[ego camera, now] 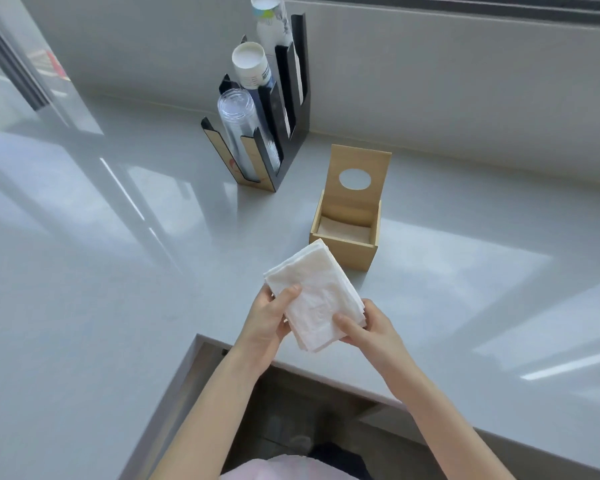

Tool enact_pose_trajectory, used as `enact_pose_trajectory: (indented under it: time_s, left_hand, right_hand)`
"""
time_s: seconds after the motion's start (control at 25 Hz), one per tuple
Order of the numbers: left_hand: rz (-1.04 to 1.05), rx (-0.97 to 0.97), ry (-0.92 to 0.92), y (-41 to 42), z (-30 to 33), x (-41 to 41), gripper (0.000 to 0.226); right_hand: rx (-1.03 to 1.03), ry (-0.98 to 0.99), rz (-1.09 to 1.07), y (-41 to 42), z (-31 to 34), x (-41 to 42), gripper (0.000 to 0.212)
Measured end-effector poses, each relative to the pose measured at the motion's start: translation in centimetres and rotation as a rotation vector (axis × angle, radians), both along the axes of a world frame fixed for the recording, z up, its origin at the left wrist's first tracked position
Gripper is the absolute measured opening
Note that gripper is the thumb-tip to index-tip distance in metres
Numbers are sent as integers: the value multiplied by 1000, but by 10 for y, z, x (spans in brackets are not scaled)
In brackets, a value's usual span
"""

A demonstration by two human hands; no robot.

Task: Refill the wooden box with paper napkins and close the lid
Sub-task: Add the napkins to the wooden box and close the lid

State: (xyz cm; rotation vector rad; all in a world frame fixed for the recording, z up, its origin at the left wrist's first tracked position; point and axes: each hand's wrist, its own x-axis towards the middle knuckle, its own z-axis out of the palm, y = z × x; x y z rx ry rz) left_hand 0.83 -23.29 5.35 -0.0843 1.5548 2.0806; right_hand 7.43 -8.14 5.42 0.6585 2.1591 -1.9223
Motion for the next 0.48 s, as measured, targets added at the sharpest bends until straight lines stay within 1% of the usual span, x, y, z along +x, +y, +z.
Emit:
enact_pose_trajectory:
  time_s: [0.12, 0.32, 0.48]
  left_hand:
    - [-5, -53, 36, 10, 8, -23, 68]
    - [-20, -202, 68, 33, 13, -48, 28]
    - [-11, -281, 85, 48, 9, -63, 19]
  right_hand:
    - [-2, 7, 22, 28, 6, -17, 9]
    - [-10, 19, 14, 66, 8, -43, 17]
    - [-33, 30, -21, 89, 8, -62, 20]
